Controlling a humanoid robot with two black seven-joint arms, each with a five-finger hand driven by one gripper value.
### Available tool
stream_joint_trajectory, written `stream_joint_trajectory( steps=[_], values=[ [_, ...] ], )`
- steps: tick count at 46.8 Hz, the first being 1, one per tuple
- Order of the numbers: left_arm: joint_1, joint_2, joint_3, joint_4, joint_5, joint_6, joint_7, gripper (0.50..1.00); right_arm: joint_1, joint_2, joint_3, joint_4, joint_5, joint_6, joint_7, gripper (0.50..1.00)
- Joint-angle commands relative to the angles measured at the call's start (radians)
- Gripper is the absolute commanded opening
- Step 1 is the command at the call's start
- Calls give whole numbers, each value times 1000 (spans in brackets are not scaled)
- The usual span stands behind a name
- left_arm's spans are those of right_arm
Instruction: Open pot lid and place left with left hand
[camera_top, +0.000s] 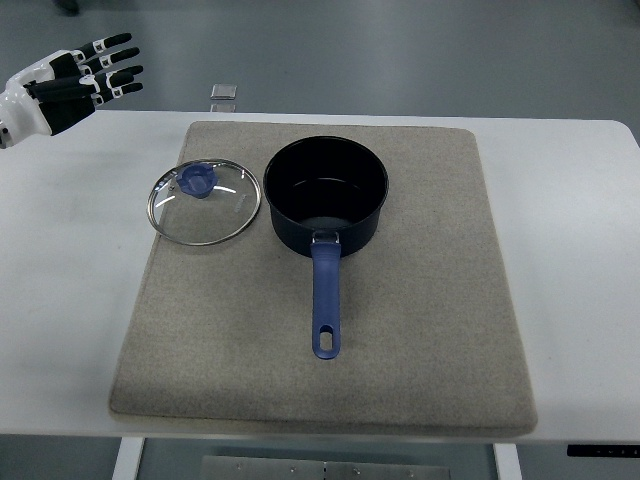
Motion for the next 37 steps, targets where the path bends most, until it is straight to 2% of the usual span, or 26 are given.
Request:
stream_joint_trajectory(
  steps=[1, 27, 37],
  values=[
    [-3, 0, -4, 0, -2, 0, -1, 990, 0, 0, 1, 0, 0, 0, 0, 915],
    [8, 0, -4, 3, -37, 0, -5, 990, 0, 0, 8, 12, 8, 3, 0, 915],
    [10, 0, -4, 3, -39, 0, -5, 992, 0, 0, 5, 32, 5, 31, 0, 915]
  ],
)
